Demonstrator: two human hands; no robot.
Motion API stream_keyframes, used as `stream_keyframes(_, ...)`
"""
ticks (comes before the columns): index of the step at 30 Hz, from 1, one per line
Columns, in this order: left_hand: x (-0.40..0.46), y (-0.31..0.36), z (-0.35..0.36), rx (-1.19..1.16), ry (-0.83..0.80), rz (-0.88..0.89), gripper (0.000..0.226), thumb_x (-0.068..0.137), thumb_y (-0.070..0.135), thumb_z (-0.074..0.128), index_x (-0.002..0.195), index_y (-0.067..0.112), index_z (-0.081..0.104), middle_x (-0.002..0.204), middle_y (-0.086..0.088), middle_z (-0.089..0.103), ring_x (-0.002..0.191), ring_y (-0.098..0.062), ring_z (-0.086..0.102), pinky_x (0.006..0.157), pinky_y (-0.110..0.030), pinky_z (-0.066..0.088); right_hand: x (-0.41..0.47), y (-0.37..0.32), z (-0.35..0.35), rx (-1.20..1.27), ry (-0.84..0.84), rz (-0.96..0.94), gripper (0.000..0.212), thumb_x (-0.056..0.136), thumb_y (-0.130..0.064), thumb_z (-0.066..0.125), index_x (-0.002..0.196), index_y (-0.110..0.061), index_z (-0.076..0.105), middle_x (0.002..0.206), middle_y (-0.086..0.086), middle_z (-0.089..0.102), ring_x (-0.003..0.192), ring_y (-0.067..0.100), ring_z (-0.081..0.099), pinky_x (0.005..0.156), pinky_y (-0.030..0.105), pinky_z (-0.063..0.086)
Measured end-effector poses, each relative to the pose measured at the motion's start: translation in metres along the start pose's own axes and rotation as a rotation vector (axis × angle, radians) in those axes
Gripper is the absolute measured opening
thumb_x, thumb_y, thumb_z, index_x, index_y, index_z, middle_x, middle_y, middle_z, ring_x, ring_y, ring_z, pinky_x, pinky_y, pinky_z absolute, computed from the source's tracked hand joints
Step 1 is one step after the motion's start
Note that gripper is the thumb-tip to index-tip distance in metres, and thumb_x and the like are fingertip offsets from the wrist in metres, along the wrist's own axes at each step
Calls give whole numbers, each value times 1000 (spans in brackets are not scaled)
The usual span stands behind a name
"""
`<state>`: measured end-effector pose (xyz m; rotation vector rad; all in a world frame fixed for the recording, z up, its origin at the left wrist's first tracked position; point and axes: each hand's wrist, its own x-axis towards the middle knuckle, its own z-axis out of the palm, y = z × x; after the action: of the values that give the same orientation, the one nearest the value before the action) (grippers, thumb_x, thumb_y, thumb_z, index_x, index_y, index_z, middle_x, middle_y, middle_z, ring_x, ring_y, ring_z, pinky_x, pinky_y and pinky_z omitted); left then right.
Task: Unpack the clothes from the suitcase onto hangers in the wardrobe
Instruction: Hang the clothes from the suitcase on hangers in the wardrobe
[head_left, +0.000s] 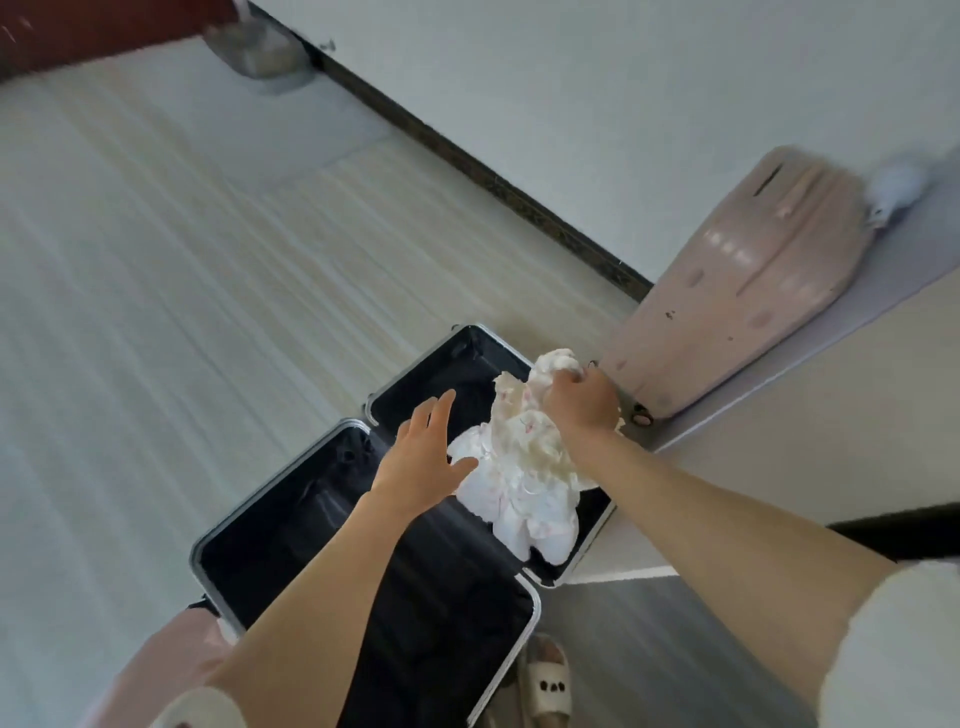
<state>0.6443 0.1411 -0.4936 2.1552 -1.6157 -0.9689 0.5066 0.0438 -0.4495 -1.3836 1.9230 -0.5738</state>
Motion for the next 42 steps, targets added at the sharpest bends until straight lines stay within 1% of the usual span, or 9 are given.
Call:
stream_keyframes(6,-50,57,-45,-50,49,185,124,64,62,70,146,26,-17,157,2,-11,145,-18,-8,117,-43,9,-71,-58,-91,227,-100,-177,24,86,-11,41,62,-10,41,60,0,41,61,19,39,54,29,29)
stream_keyframes(11,-80,97,-40,160,117,350,120,61,93,16,149,12,13,156,-2,-3,144,-21,-10,117,-40,8,-118,-53,-159,200,-336,-284,24,80,-10,50,57,-14,43,51,-3,36,52,15,35,53,28,26)
stream_keyframes(15,-122,145,-22,42,128,346,61,90,48,41,123,-2,53,130,-21,52,125,-39,44,106,-43,34,-136,-26,-208,183,-436,-292,38,80,-4,46,49,-18,29,49,-4,26,49,12,26,51,27,20)
stream_keyframes(19,-172,199,2,-53,-39,226,22,67,39,40,63,19,49,73,2,56,79,-23,52,59,-19,33,-146,19,-263,110,-528,-257,36,82,-3,46,51,-16,34,52,-3,33,49,9,33,43,19,27)
stream_keyframes(22,-196,228,38,-302,-82,184,60,54,50,44,79,-1,64,84,-12,67,83,-28,60,76,-35,51,-149,63,-301,156,-539,-181,36,85,-4,46,52,-17,37,47,-5,39,45,7,37,39,14,28)
stream_keyframes(30,-226,345,111,-485,-197,147,38,63,19,57,94,-2,66,95,-18,66,88,-24,58,80,-41,51,-142,160,-417,291,-366,-78,38,89,-9,47,54,-19,37,52,-2,34,41,6,35,39,18,24)
stream_keyframes(36,-221,445,138,-611,-264,178,17,81,-2,63,71,12,64,53,10,63,51,-1,58,52,-11,46,-121,208,-510,553,-128,-30,22,90,-21,49,107,-13,60,81,-3,57,72,13,53,65,27,42)
stream_keyframes(39,-216,491,138,-670,-287,237,8,84,4,63,88,10,67,73,4,68,62,-2,64,62,-17,50,-111,229,-546,613,-44,-3,42,95,-19,38,137,-21,41,86,-9,52,76,8,51,68,22,42)
stream_keyframes(42,-209,536,132,-749,-339,265,20,86,11,60,104,6,65,89,-6,70,79,-18,67,70,-25,54,-106,243,-573,550,-72,-40,45,98,-31,36,142,-24,33,124,-8,51,116,14,48,95,25,33)
